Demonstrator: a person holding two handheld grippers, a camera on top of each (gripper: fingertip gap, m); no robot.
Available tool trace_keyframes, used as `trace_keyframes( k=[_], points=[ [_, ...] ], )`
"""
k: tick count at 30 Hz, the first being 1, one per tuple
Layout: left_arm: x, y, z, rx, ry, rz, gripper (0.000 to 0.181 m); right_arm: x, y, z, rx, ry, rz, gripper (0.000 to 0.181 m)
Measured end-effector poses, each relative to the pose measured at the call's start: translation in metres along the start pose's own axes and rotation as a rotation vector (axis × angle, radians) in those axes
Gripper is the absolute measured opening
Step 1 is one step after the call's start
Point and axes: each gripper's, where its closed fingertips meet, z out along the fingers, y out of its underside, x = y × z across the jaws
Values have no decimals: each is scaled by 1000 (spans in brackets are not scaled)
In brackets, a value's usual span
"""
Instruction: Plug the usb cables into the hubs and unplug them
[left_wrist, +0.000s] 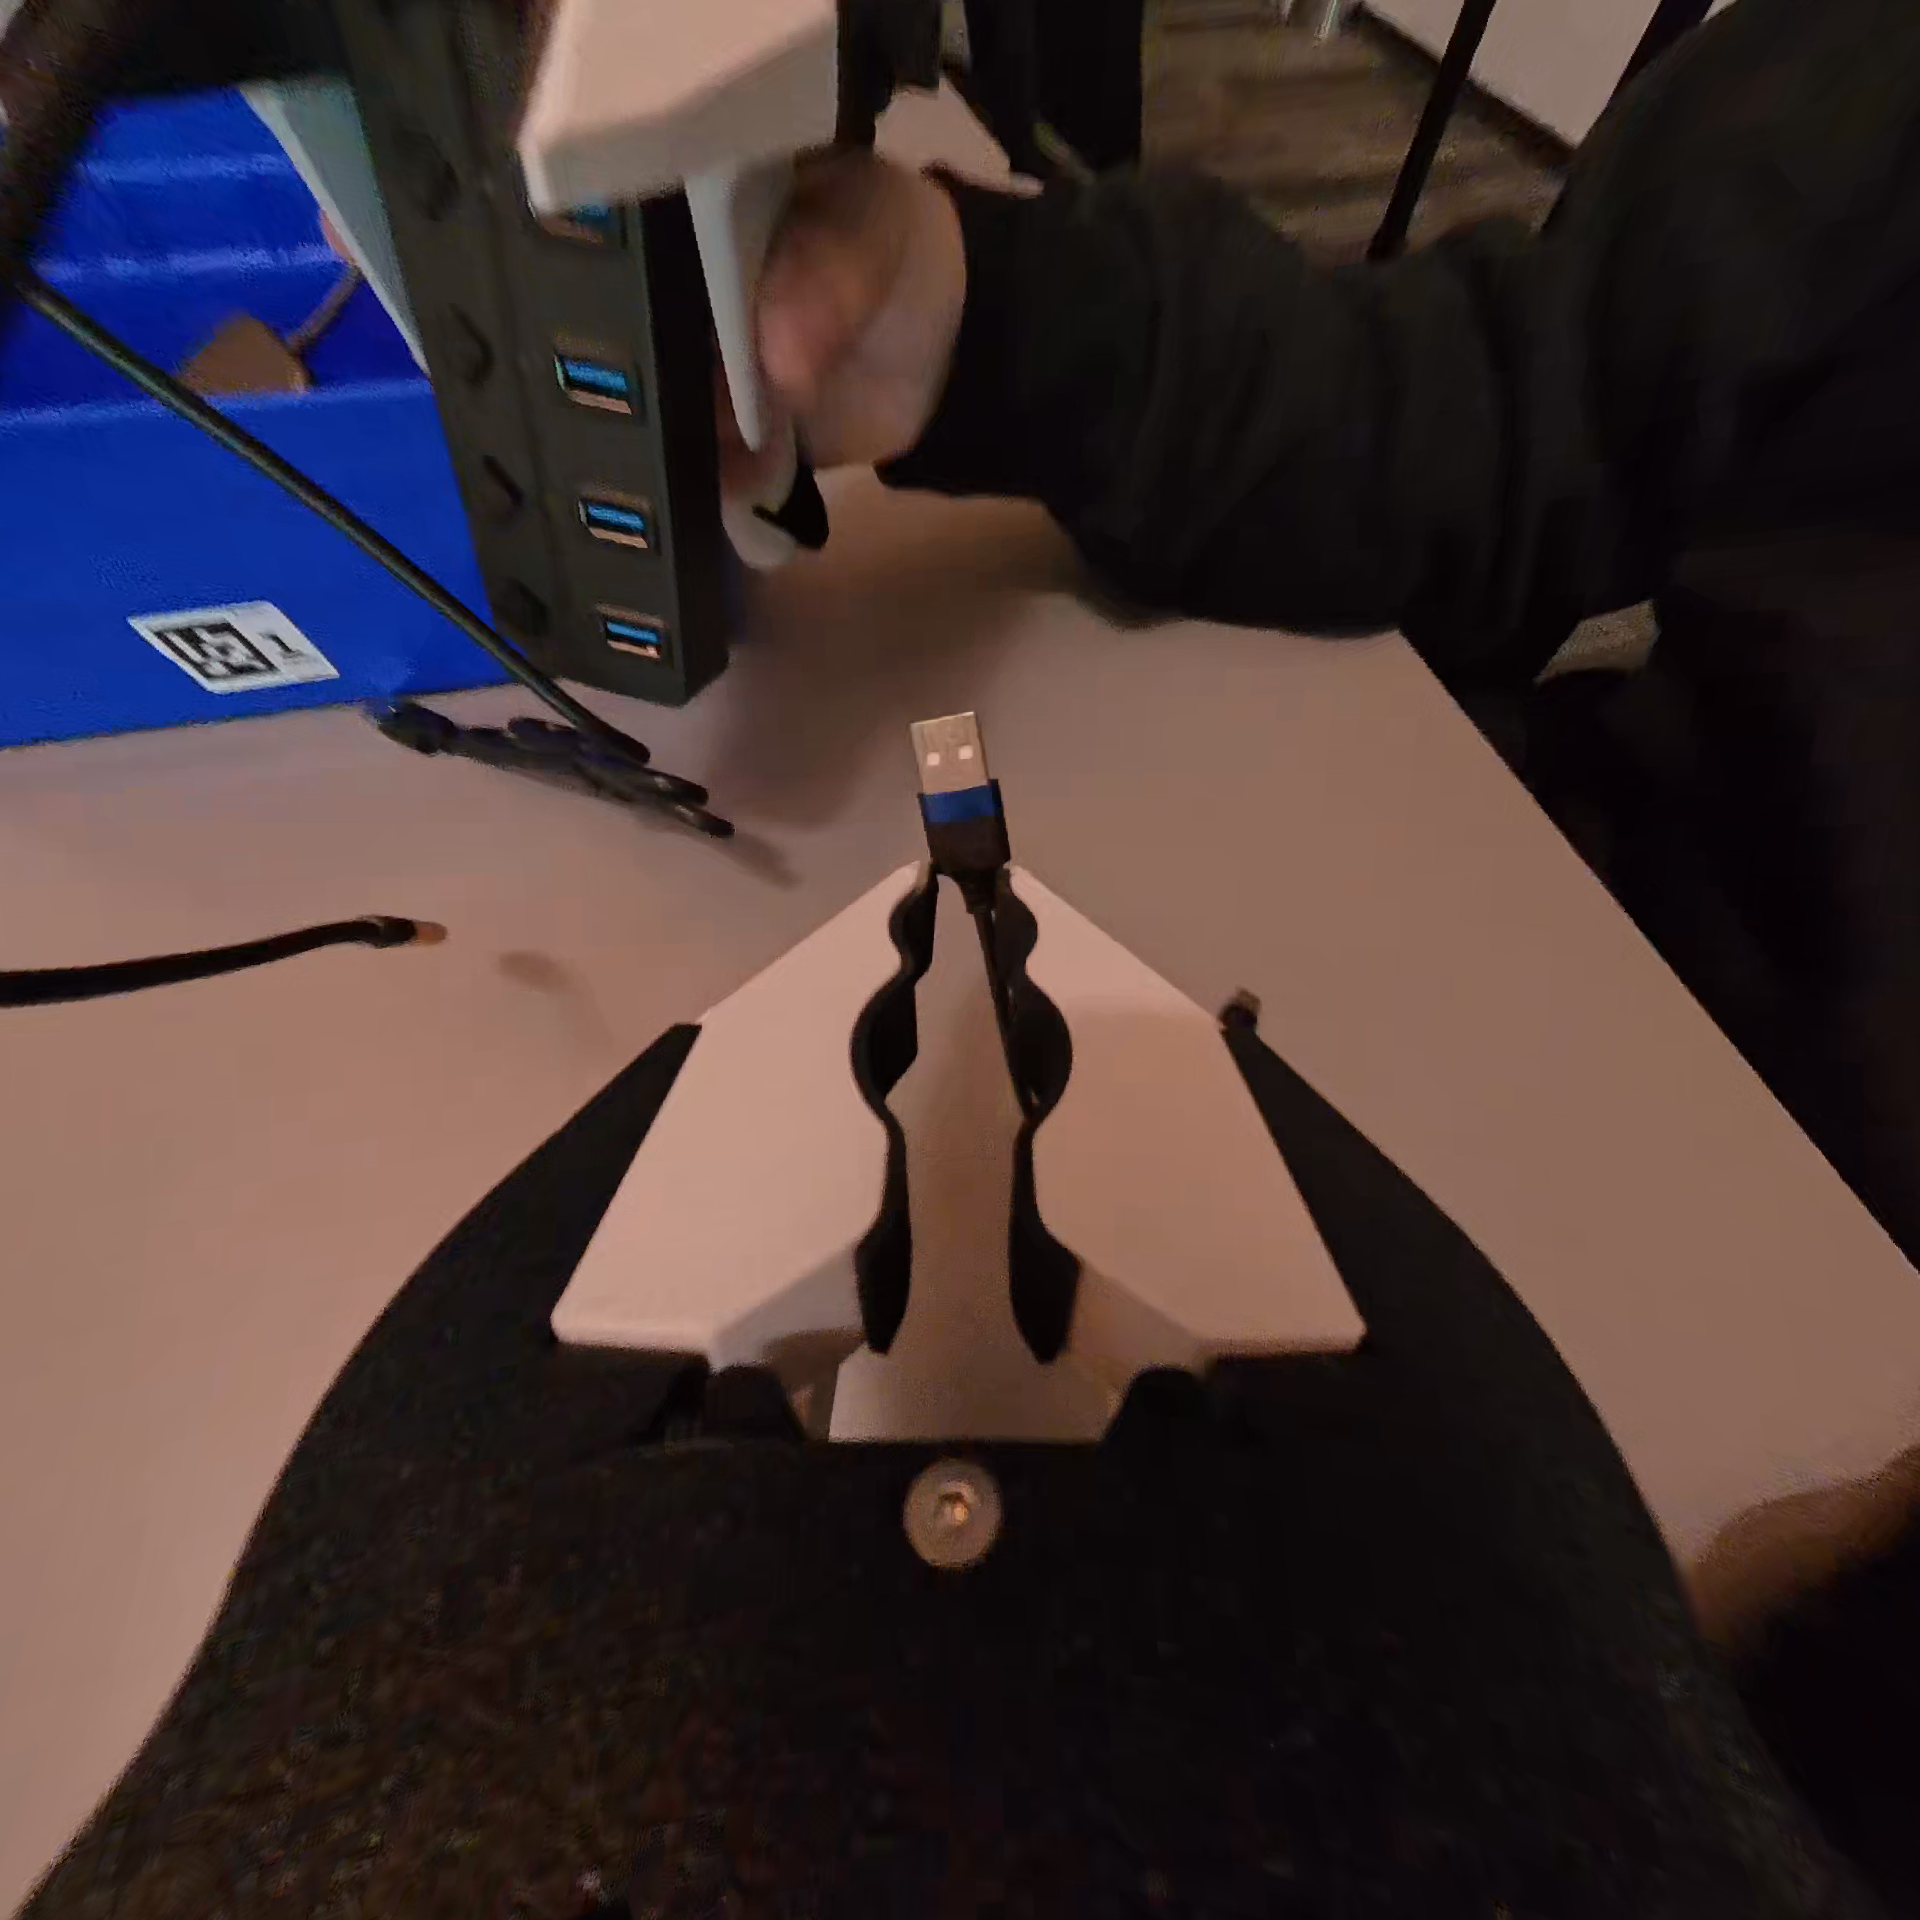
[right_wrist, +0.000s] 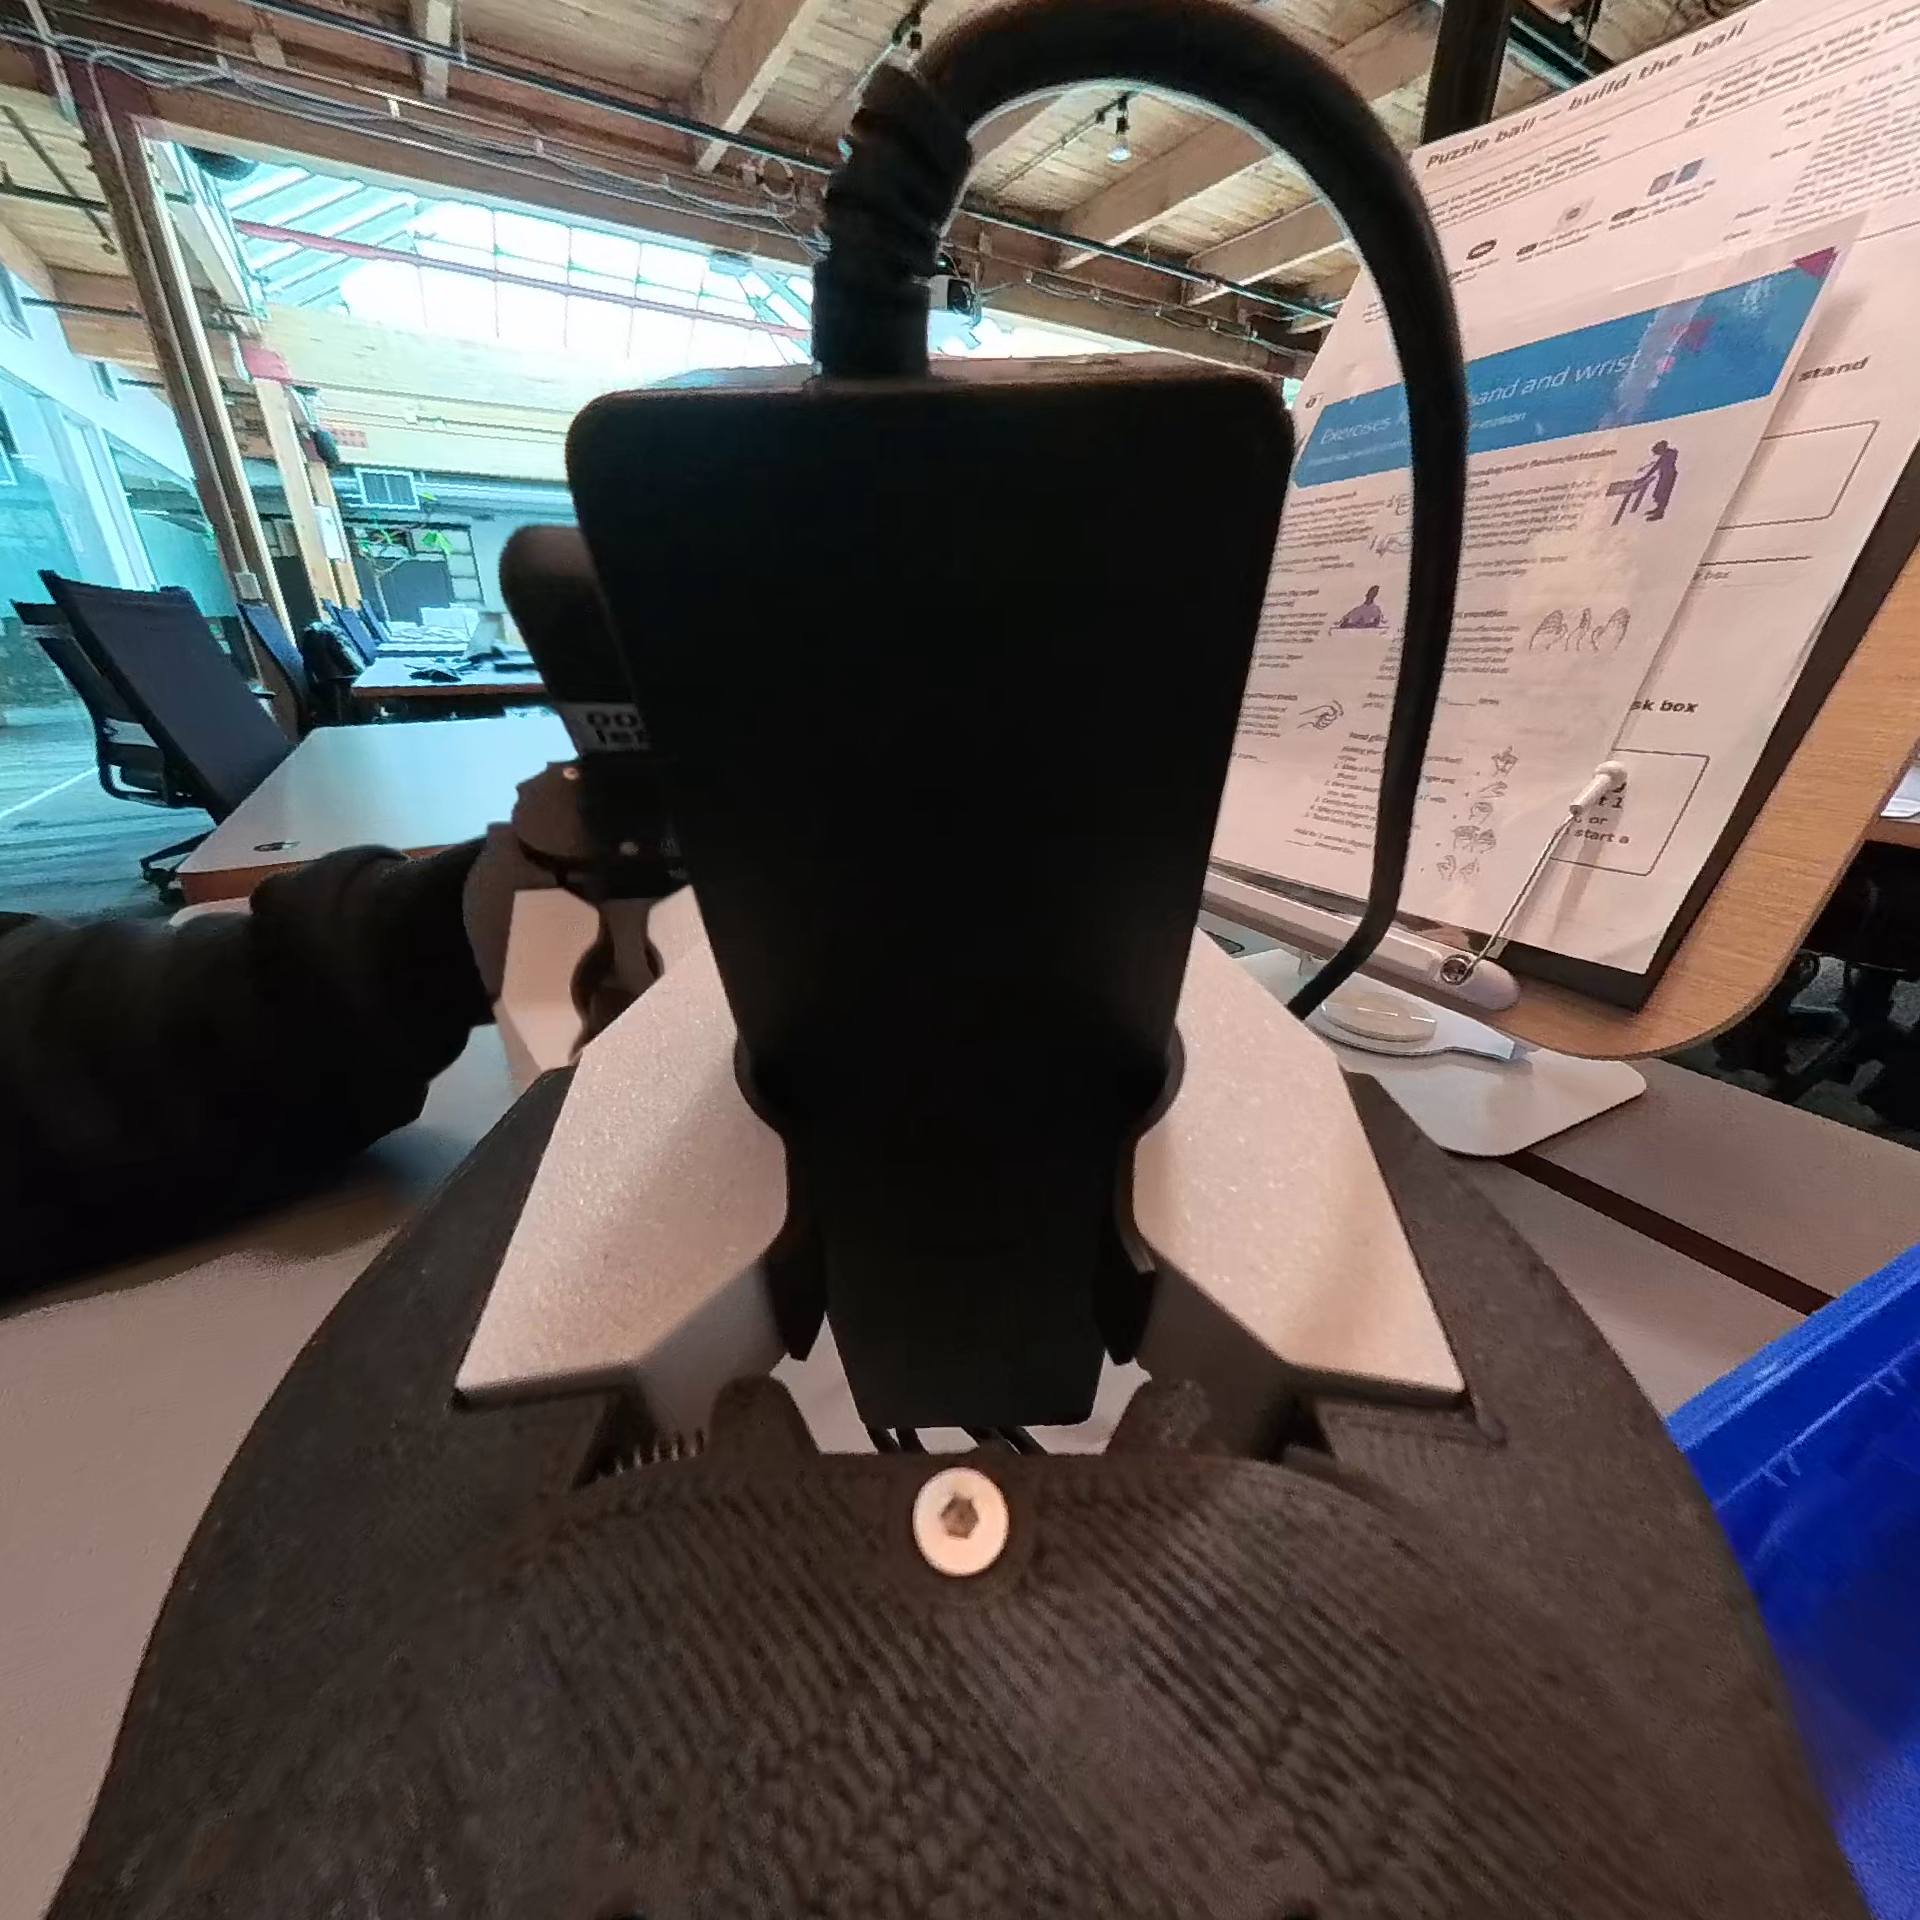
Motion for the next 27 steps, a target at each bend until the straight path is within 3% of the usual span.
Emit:
trace_keyframes(
  k=[8,15,22,27],
  points=[
    [-8,3,-17,-1,-75,19,8,-6,7,4,-32,-29,-4,62],
    [-27,-3,-52,-51,-293,81,8,-25,-9,-3,63,-168,35,62],
    [-58,-6,-125,-188,-726,156,9,-45,-19,-8,134,-310,76,62],
    [-90,-32,-168,-154,-1146,310,9,-44,-21,-10,162,-319,91,62]
  ],
)
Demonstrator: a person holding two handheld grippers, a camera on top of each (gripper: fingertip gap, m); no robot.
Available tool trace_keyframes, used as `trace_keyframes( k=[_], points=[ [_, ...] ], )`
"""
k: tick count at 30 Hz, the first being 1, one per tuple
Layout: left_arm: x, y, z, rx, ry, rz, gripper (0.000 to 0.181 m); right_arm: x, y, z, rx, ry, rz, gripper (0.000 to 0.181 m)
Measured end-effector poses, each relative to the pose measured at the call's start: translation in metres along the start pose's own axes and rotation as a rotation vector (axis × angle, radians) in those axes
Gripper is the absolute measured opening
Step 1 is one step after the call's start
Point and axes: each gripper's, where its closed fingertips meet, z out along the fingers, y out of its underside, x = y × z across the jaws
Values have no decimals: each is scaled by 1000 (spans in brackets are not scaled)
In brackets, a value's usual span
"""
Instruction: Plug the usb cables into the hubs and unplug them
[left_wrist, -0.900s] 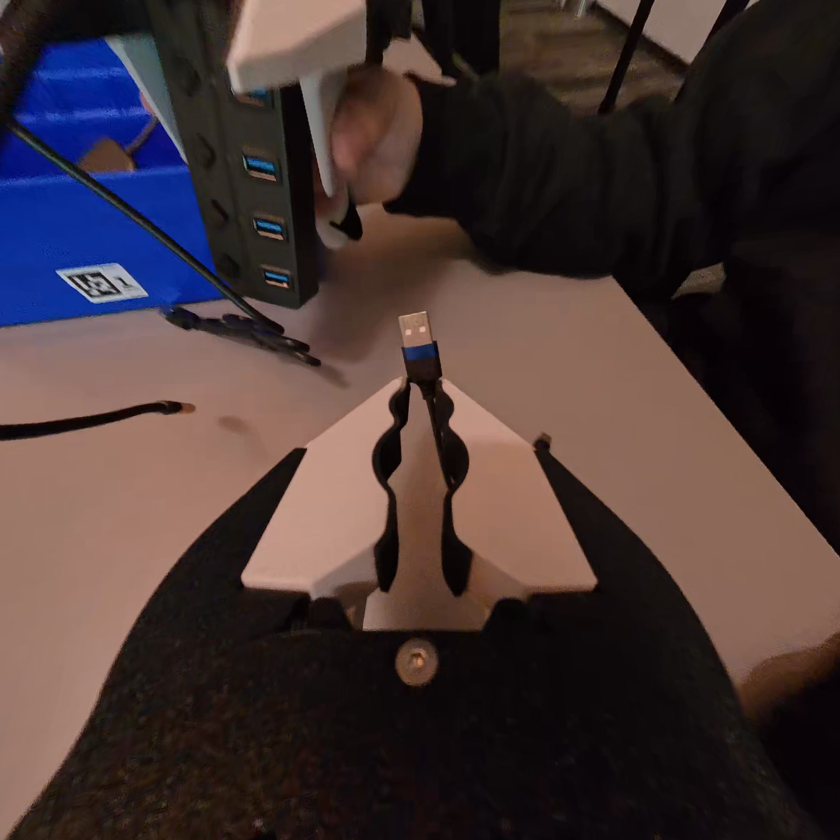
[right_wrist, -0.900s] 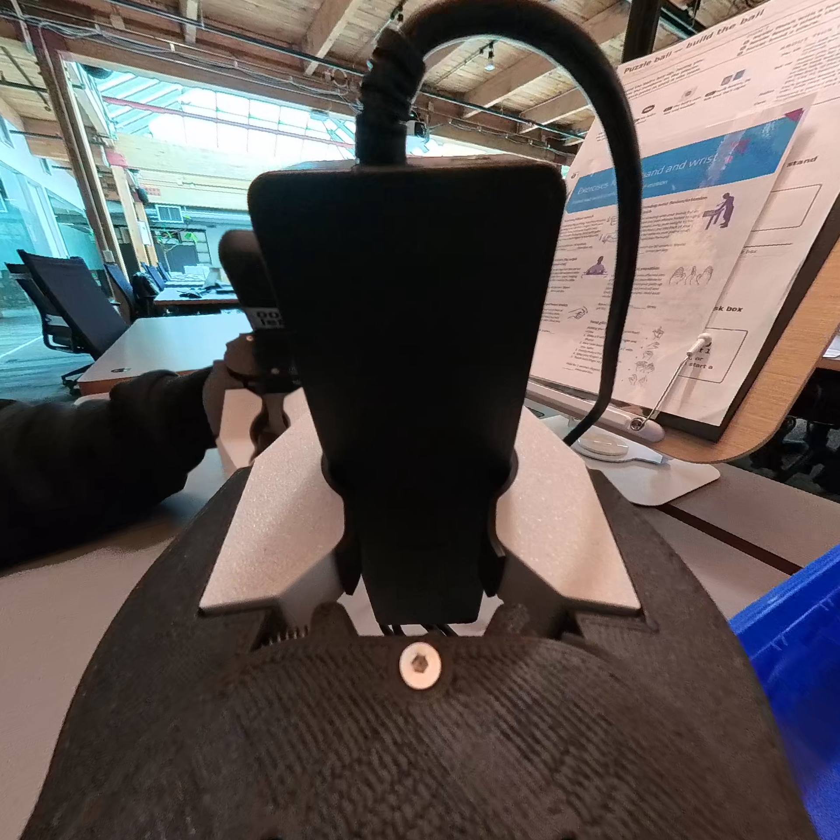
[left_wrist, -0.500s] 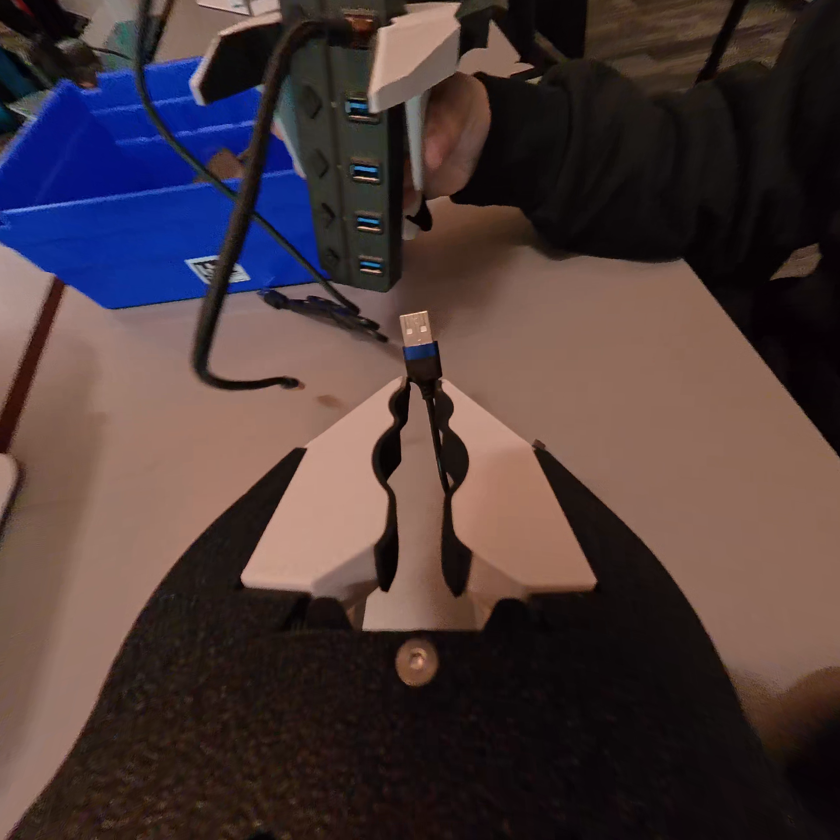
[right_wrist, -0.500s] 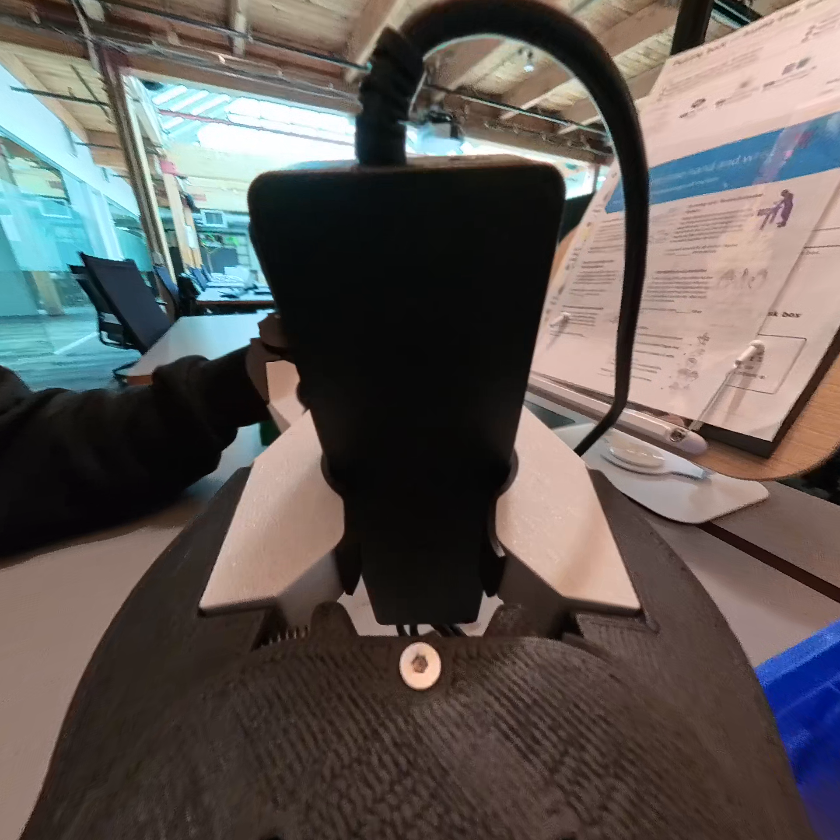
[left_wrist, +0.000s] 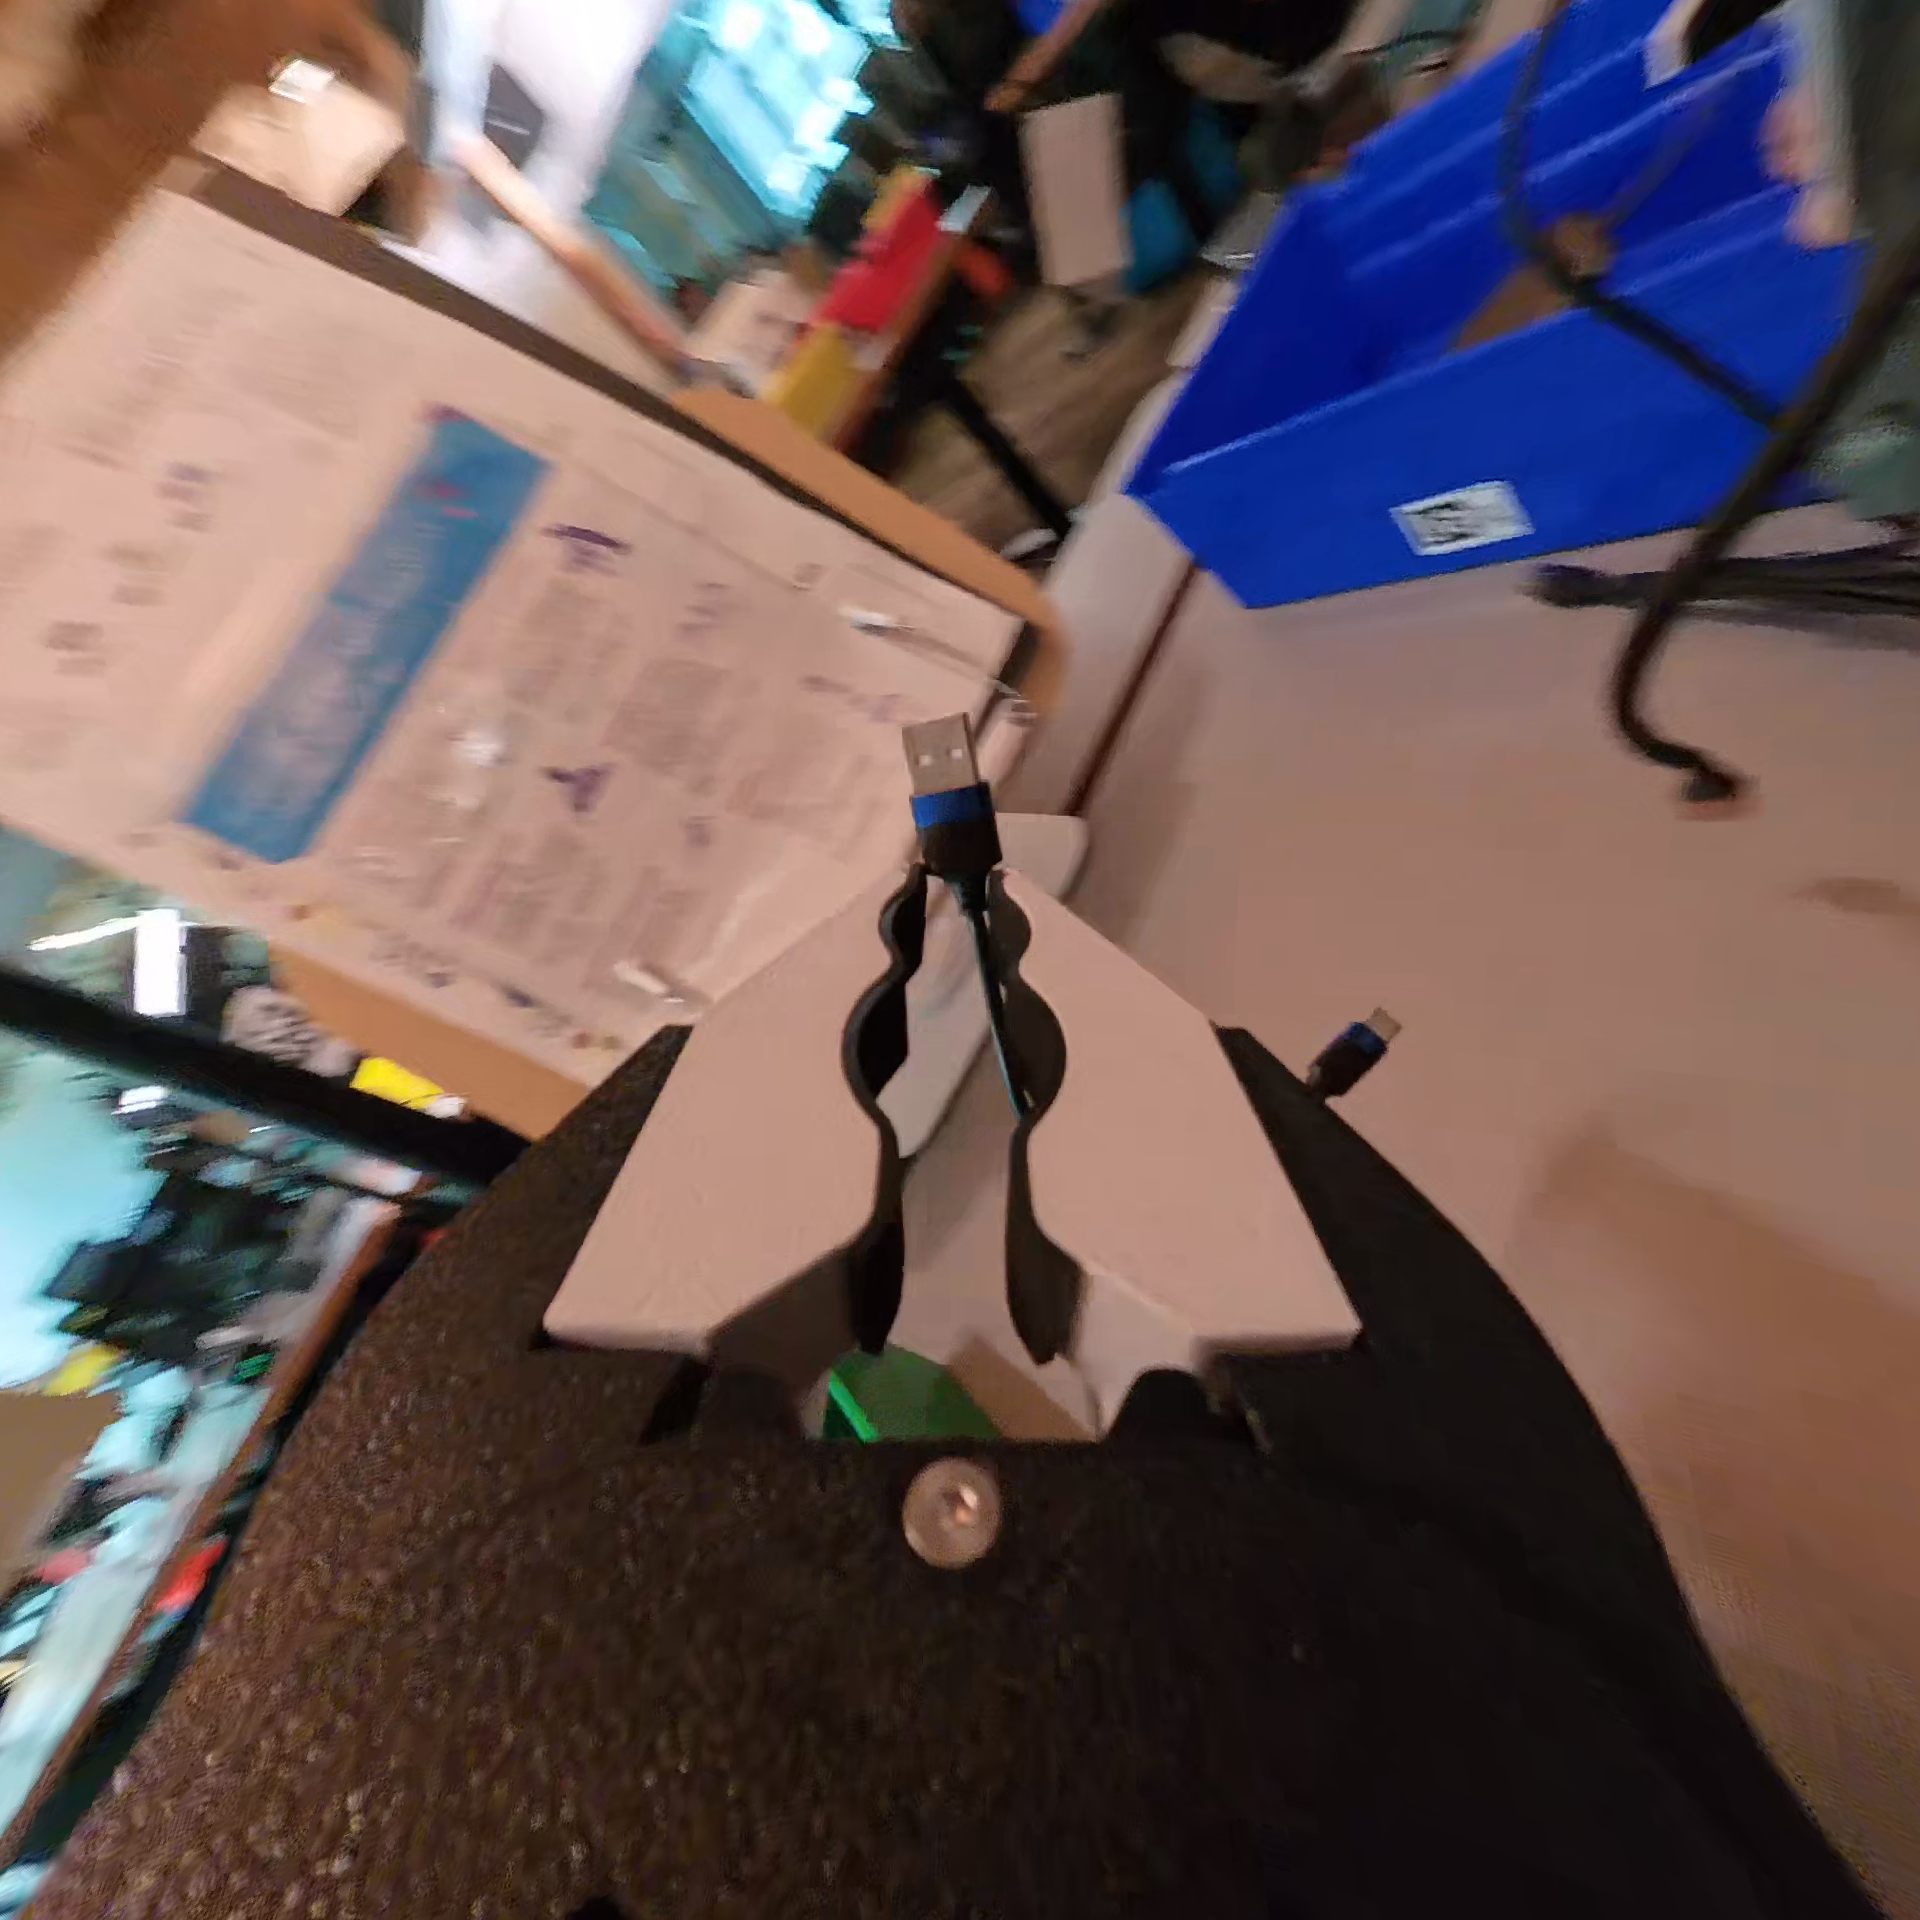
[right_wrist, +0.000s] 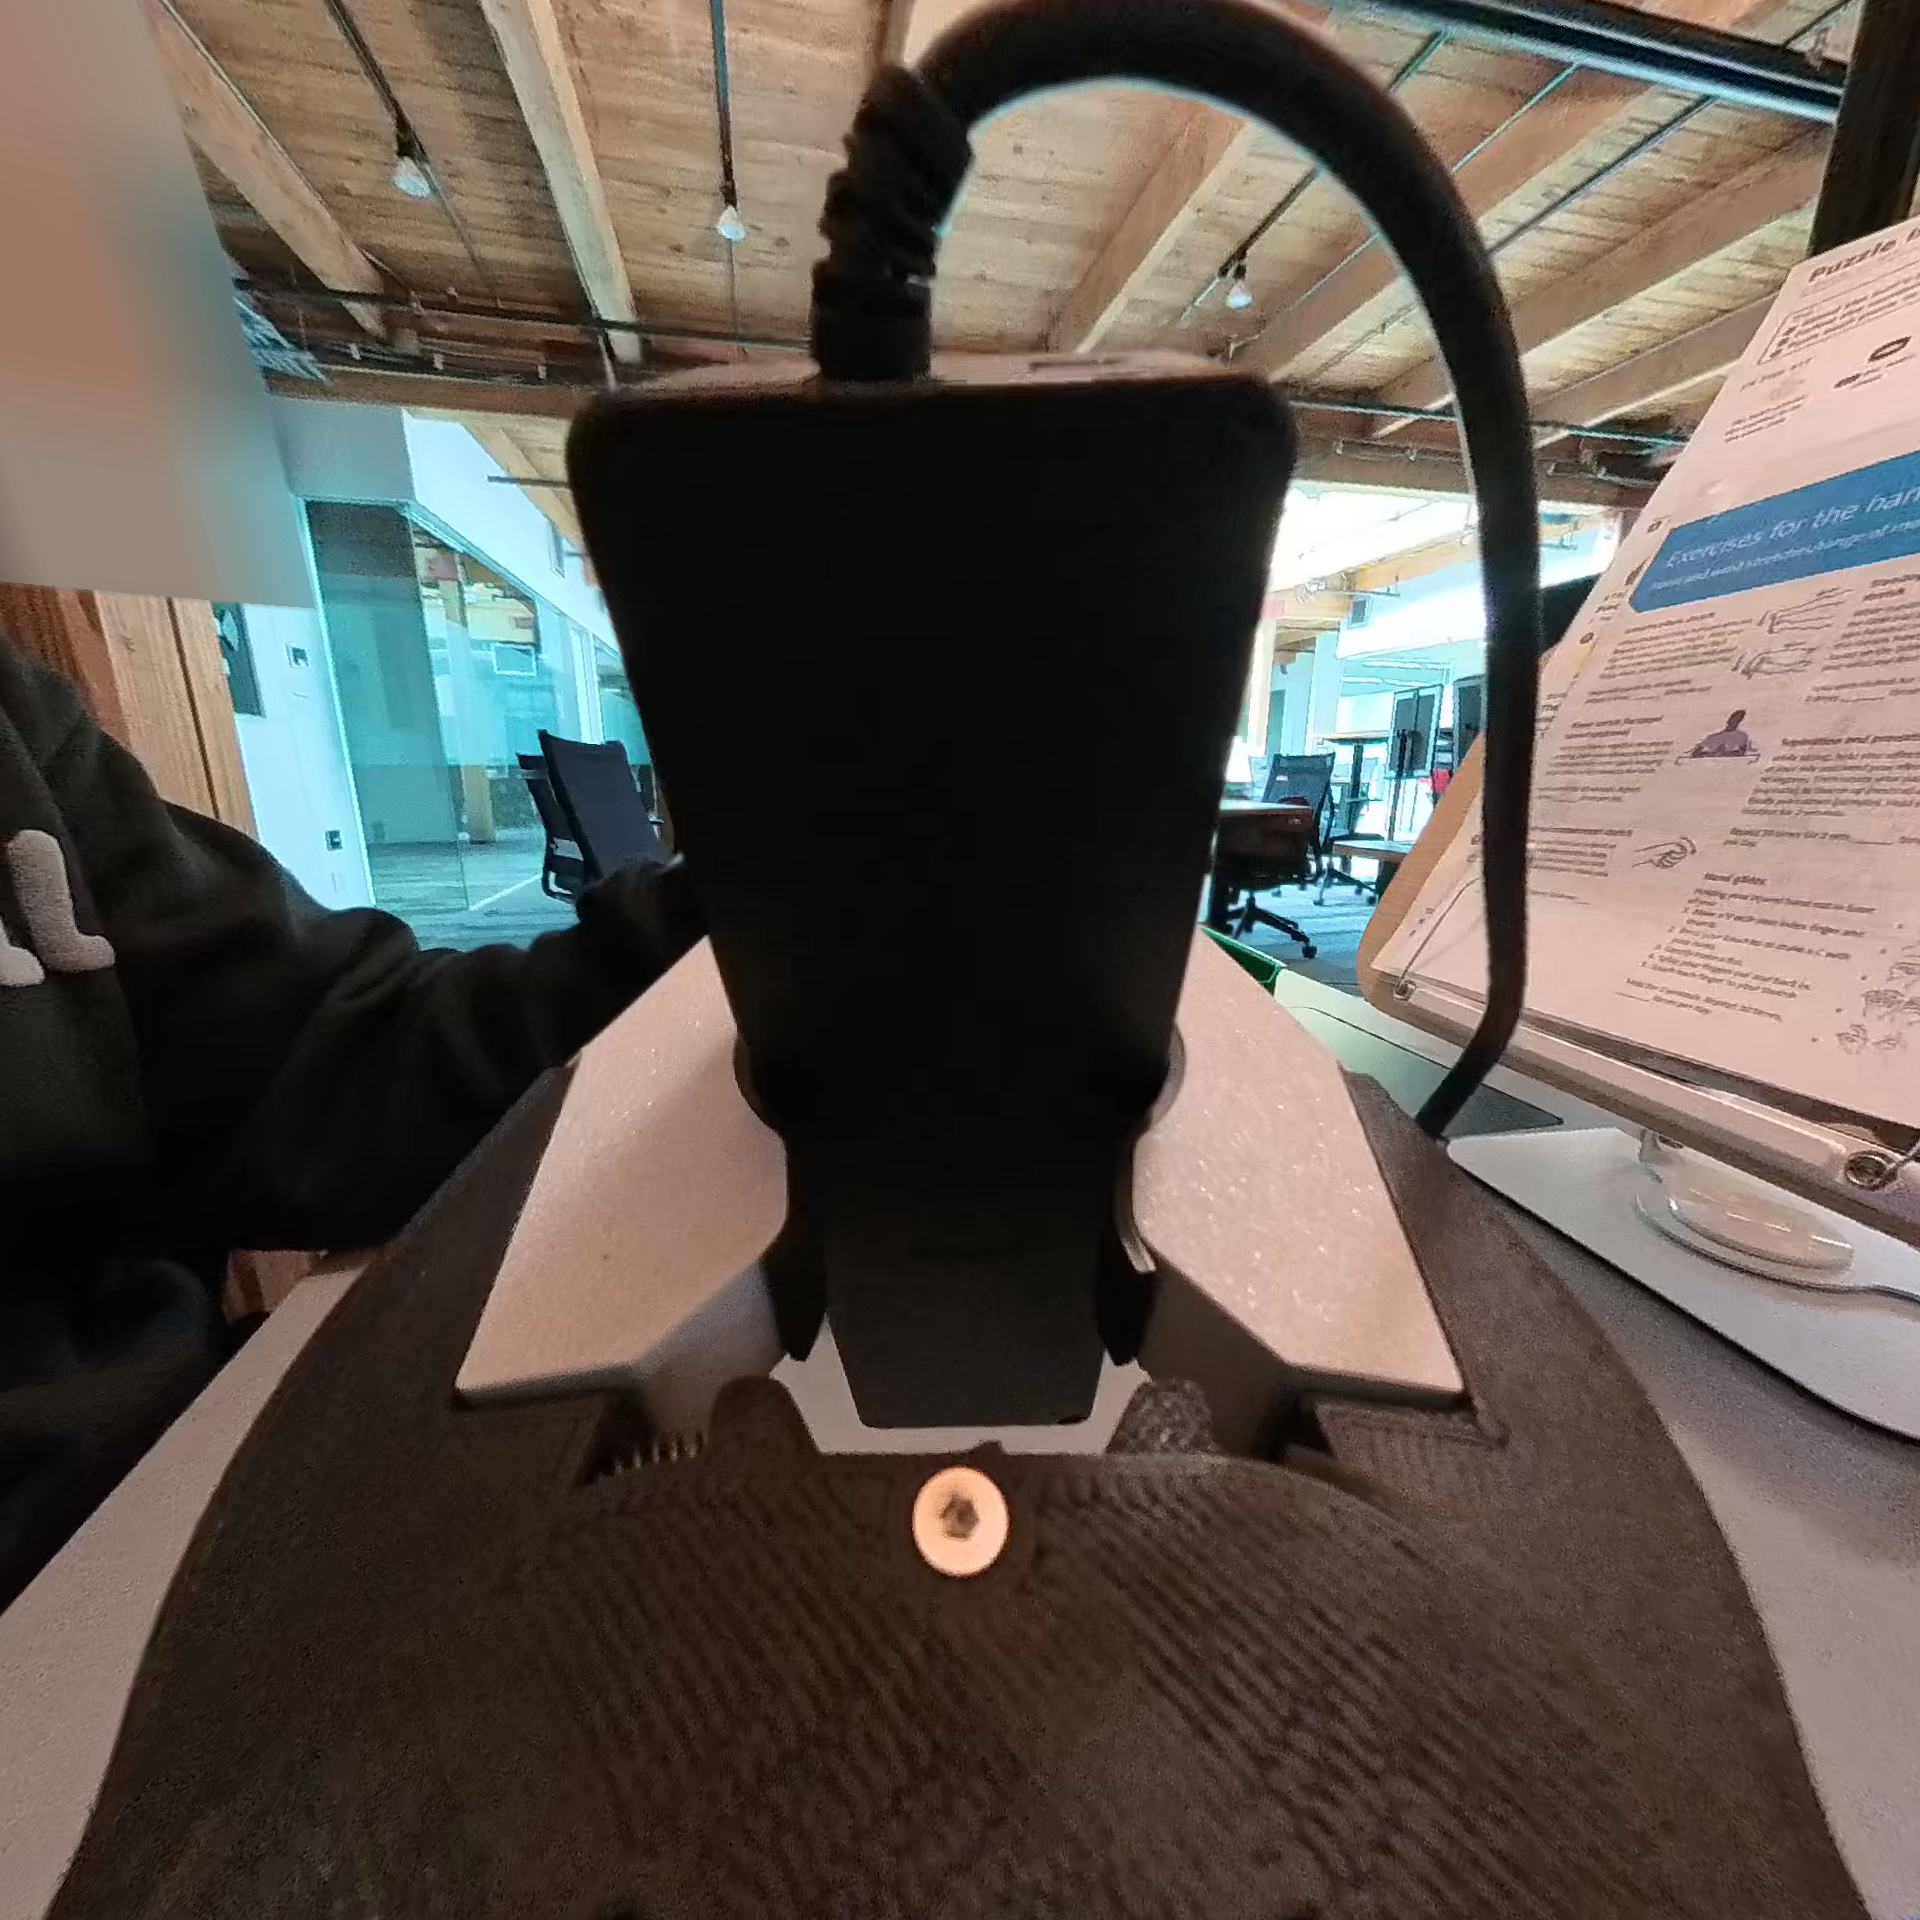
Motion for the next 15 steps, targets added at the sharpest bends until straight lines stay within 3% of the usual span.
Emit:
trace_keyframes(
  k=[2,6,11,15],
  points=[
    [13,2,12,2,17,58,9,2,-1,-1,7,8,-2,62],
    [86,23,21,-61,378,152,9,7,2,-3,-13,43,-21,62],
    [142,34,-5,-106,762,77,4,8,0,-5,-8,45,-18,62],
    [160,33,-17,-132,890,61,0,8,1,-5,-12,44,-24,62]
  ],
)
